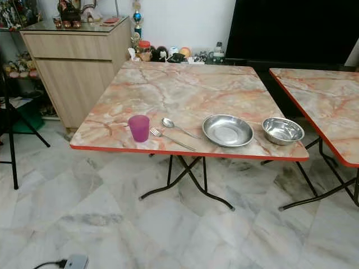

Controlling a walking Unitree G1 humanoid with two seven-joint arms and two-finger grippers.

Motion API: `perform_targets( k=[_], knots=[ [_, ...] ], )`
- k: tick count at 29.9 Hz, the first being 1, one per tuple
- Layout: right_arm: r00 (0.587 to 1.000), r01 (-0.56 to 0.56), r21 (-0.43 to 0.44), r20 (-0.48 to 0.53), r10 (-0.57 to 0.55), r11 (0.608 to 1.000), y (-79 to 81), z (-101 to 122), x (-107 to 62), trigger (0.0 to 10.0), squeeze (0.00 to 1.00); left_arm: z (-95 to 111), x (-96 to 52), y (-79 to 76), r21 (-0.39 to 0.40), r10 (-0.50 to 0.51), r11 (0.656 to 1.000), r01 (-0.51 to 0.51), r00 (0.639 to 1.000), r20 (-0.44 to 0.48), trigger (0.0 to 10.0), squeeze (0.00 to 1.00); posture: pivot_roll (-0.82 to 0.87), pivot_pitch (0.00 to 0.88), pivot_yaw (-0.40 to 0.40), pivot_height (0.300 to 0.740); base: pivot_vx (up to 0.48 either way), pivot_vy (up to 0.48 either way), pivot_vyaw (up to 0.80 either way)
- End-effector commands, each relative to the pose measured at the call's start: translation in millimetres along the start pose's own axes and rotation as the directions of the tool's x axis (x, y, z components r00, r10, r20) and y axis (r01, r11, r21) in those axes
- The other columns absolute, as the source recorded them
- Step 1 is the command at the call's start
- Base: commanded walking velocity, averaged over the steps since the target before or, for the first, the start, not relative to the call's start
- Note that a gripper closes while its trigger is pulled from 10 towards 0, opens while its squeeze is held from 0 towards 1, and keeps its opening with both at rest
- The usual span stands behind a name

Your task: Setting the table

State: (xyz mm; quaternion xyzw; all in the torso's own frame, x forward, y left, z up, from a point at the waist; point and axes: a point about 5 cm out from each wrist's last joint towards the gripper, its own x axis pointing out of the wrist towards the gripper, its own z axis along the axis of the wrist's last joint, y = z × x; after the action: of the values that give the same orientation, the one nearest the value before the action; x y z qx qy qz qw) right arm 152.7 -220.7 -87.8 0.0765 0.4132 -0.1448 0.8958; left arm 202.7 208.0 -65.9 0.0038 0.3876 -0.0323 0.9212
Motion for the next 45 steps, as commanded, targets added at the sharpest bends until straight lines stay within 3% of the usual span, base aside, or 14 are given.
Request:
perform_targets(
  k=[1,6,15,22,29,45],
  knots=[
    [1.0,0.012,0.027,-0.011,-0.012,1.0,-0.7,-5,-1.5,10.0,0.0,-7,-0.8,-2.1,-0.014,0.004,1.0,-0.005,1.0,-0.028,10.0,0.0,0.04,0.0,-0.017,0.74,0.0,0.0,0.0],
    [1.0,0.007,0.043,-0.021,-0.006,0.999,4.7,-7,-1.3,10.0,0.0,-14,-1.7,-6.1,0.007,-0.008,1.0,0.008,0.998,-0.062,10.0,0.0,0.02,0.0,-0.012,0.74,0.0,0.0,0.0],
    [0.999,-0.02,0.029,-0.034,0.021,0.999,10.2,-8,-1.0,10.0,0.0,-33,-10.6,9.2,-0.082,0.071,0.993,-0.082,0.99,-0.124,10.0,0.0,0.03,0.0,-0.015,0.74,0.0,0.0,0.0],
    [0.998,-0.048,-0.031,-0.034,0.047,0.998,16.2,-5,0.5,10.0,0.0,-25,-9.0,14.6,-0.125,0.111,0.984,-0.123,0.989,-0.101,10.0,0.0,0.02,0.0,-0.014,0.74,0.0,0.0,0.0],
    [0.998,-0.048,-0.032,-0.028,0.047,0.998,19.3,-1,1.8,10.0,0.0,-17,-4.4,7.5,-0.113,0.081,0.989,-0.09,0.993,-0.085,10.0,0.0,0.03,0.004,-0.014,0.74,0.236,0.0,0.0],
    [0.998,-0.056,-0.045,-0.04,0.055,0.997,19.8,-3,1.6,10.0,0.0,-26,-6.8,6.1,-0.131,0.089,0.986,-0.102,0.99,-0.107,10.0,0.0,0.03,0.009,-0.023,0.74,0.294,0.0,0.21]
  ],
)
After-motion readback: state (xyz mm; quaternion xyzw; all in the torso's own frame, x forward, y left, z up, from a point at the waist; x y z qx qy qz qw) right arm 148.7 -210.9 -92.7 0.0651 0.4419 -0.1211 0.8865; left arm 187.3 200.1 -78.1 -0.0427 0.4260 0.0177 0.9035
